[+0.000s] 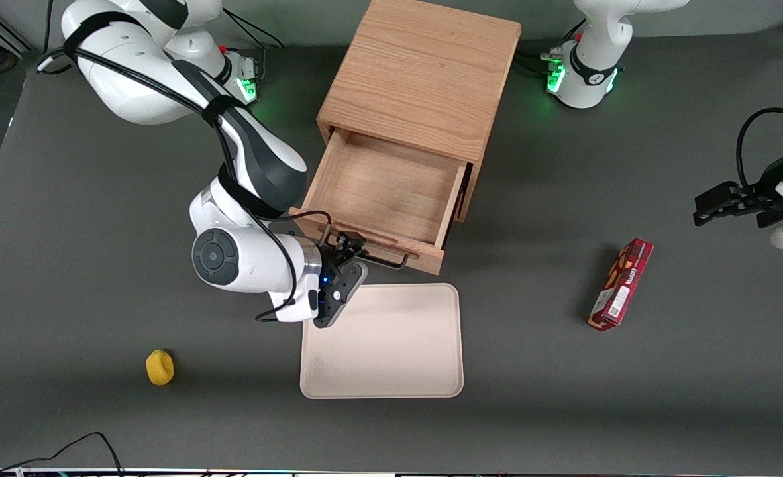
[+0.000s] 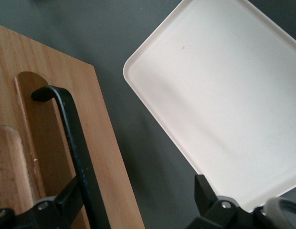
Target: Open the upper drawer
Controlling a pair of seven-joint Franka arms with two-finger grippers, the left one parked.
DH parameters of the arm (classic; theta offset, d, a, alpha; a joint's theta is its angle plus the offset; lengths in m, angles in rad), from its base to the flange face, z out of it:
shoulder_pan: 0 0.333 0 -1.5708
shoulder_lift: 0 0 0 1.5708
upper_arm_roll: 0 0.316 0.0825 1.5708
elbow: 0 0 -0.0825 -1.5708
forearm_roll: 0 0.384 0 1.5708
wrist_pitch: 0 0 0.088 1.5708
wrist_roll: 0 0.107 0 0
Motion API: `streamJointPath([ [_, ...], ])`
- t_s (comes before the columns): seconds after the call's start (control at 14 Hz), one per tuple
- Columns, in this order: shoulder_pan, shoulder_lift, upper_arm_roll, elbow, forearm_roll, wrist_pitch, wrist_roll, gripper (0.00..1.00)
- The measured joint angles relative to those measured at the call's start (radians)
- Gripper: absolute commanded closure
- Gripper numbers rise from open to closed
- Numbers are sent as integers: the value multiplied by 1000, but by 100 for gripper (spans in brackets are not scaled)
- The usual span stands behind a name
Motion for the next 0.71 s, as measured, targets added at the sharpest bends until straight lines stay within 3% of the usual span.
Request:
streamJointPath([
  [0.71,-2,47,-41,113,-5,-7,-1,0],
])
